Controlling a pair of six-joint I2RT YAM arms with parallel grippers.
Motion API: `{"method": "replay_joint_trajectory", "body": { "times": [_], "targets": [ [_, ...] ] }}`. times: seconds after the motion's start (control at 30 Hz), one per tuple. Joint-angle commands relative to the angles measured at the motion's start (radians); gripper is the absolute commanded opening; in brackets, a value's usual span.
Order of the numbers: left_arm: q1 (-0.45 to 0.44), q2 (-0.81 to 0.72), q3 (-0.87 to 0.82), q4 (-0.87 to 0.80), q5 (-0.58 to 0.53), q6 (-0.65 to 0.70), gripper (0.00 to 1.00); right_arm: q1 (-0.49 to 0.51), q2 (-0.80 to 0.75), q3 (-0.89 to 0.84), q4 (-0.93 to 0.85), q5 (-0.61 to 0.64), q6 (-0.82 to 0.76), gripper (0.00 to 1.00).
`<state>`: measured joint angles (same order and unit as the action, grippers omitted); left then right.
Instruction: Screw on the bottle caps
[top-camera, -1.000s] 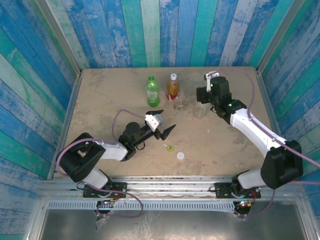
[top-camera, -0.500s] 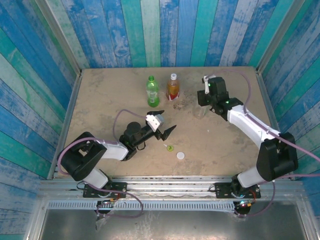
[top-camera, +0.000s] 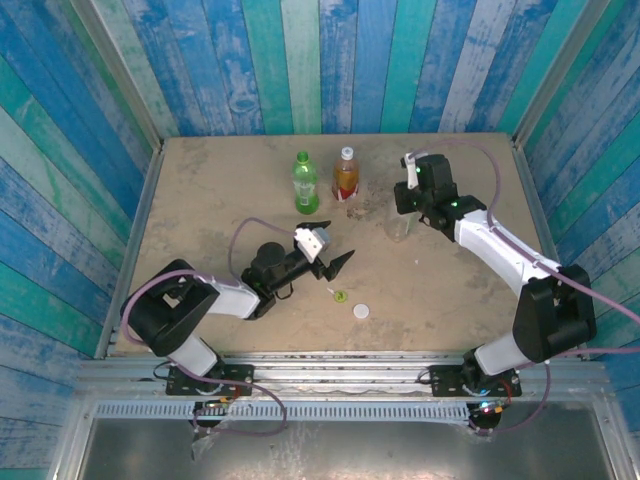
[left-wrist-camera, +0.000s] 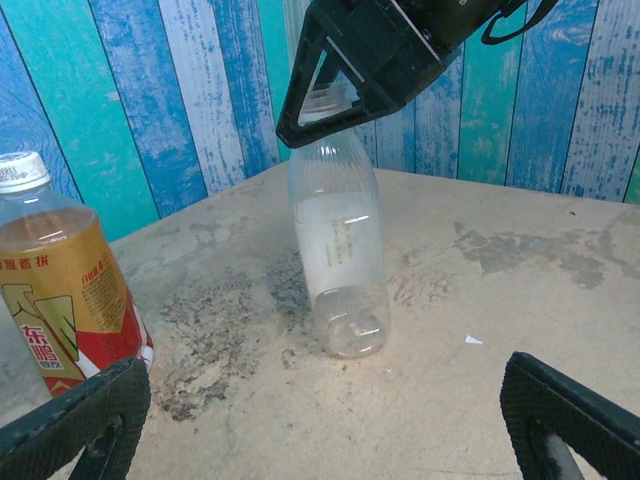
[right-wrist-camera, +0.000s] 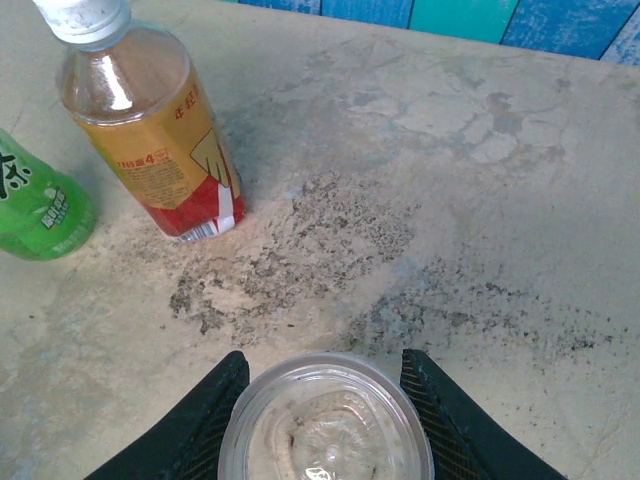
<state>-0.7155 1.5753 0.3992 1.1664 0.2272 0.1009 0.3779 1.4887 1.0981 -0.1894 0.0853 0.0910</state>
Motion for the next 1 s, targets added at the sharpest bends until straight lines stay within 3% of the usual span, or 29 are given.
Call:
{"method": "replay_joint_trajectory", "body": {
  "times": [0.0,0.13,0.23,0.33,0.6,0.8,0.97],
  "targets": [
    [-0.004,0.045,0.026,0.052,0.024,-0.028,0.94,0.014,-0.033,0.001,-0.012,-0.015,0.028,0.41],
    [-0.012,0.108,0.061,0.111,0.011,-0.074,0.94,0.063,-0.045,-0.021,0.018,0.023,0.073,0.41],
    [-0.043,0.172,0.089,0.165,-0.086,-0.085,0.94,0.118,-0.058,-0.045,0.049,0.067,0.094,0.41],
    [-0.054,0.245,0.108,0.261,-0.115,-0.104,0.94,0.168,-0.074,-0.058,0.069,0.093,0.119,0.41],
    [-0.062,0.354,0.172,0.333,-0.107,-0.101,1.0,0.299,-0.093,-0.058,0.067,0.122,0.135,0.4],
    [-0.062,0.38,0.208,0.298,-0.118,-0.095,0.92,0.344,-0.084,-0.067,0.072,0.135,0.156,0.4],
    [-0.062,0.386,0.216,0.273,-0.122,-0.101,0.79,0.361,-0.071,-0.061,0.072,0.147,0.152,0.41]
  ]
}}
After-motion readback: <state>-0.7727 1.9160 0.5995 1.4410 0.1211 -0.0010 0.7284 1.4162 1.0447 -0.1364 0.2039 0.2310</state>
